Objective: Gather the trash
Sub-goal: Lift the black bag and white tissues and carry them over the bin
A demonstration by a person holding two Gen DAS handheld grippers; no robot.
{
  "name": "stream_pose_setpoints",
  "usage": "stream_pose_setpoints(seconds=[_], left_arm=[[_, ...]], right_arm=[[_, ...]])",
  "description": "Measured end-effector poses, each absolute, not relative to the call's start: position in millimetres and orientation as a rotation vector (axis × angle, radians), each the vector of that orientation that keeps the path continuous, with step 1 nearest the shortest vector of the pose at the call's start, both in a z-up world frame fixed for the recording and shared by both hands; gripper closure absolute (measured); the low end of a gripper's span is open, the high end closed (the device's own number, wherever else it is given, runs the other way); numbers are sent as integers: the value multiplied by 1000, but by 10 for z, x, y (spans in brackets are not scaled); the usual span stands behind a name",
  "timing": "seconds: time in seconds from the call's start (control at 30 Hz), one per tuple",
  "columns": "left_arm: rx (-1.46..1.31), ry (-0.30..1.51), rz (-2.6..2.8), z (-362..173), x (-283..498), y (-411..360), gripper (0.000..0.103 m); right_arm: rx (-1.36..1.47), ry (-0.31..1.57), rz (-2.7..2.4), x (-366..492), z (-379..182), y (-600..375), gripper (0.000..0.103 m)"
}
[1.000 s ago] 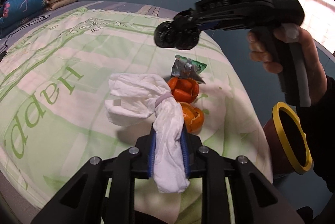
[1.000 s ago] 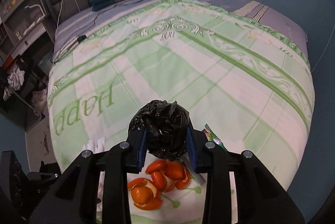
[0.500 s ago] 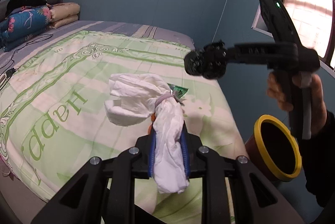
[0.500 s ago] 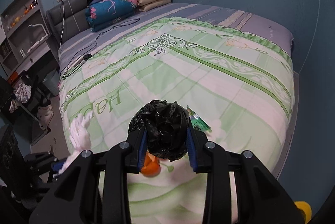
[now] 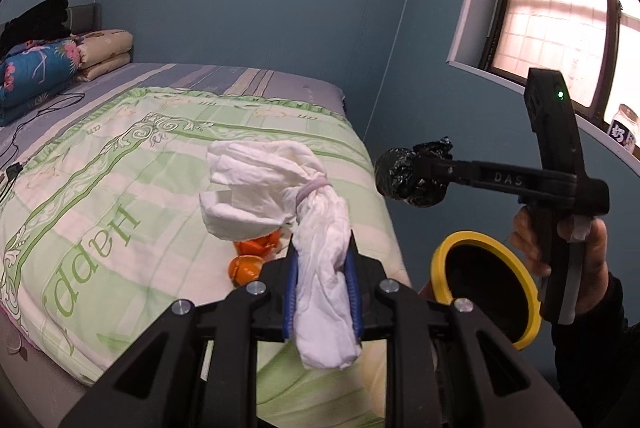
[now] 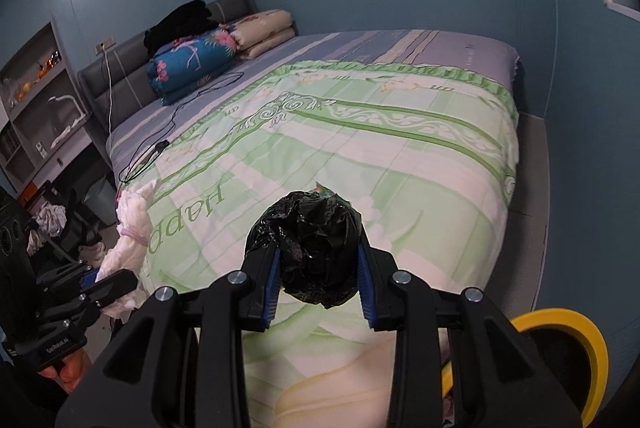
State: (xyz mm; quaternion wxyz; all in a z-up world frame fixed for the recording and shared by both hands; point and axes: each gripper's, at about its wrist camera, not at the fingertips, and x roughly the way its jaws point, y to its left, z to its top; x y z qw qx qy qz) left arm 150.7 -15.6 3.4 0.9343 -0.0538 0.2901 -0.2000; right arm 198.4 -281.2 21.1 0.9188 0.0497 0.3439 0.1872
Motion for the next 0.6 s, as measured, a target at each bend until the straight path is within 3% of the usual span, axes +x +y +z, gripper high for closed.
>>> stream_pose_setpoints(seconds=[0.6], left_arm=[[51,464,-572,582,1139,-1075,84]], right_arm=[[226,580,187,1322,297,-3816,72]])
